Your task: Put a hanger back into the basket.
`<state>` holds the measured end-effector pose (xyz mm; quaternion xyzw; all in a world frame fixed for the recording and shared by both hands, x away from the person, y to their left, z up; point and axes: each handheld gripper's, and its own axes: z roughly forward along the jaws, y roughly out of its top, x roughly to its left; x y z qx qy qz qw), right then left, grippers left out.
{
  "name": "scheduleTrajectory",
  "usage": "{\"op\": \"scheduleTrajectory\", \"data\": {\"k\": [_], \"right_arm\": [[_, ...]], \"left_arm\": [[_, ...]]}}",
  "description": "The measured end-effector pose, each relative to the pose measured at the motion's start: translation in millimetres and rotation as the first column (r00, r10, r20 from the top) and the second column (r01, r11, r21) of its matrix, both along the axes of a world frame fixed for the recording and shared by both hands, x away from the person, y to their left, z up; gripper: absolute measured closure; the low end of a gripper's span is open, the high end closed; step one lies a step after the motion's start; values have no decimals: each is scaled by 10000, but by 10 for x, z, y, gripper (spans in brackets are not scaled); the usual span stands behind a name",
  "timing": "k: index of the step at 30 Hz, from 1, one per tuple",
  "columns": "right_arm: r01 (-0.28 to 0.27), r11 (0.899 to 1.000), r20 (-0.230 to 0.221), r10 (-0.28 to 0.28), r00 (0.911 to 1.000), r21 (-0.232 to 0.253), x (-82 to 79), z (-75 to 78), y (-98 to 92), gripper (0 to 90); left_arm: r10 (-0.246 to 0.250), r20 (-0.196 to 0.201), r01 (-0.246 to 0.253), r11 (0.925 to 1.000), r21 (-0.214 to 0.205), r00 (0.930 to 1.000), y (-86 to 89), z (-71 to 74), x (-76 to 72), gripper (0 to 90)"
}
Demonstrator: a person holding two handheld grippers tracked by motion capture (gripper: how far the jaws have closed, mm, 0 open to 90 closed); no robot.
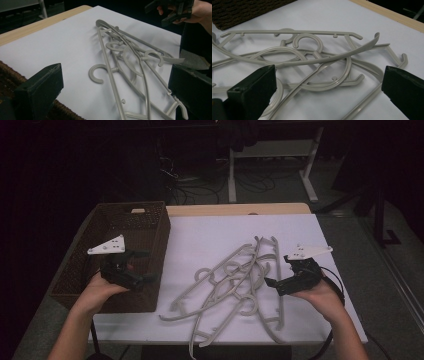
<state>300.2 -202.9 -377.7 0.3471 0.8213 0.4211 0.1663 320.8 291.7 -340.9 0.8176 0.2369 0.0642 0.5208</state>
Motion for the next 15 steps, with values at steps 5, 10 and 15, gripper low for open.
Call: {"op": "scheduleTrajectory", "data": {"k": [5, 10, 15], "right_arm": [[-121, 9999, -91, 120, 9999, -78, -9, -17, 14, 0], [-149, 9998, -188, 146, 9997, -152, 2, -57, 31, 0], [-166, 9996, -243, 160, 9996, -227, 23, -78, 41, 0]], "left_arm": [[-137, 16, 137, 9999, 30, 9999, -81, 0, -23, 0], [-67, 7, 67, 9999, -135, 10000, -189, -2, -60, 0], [-241, 131, 241, 9997, -40, 9996, -370, 6, -120, 0]]}}
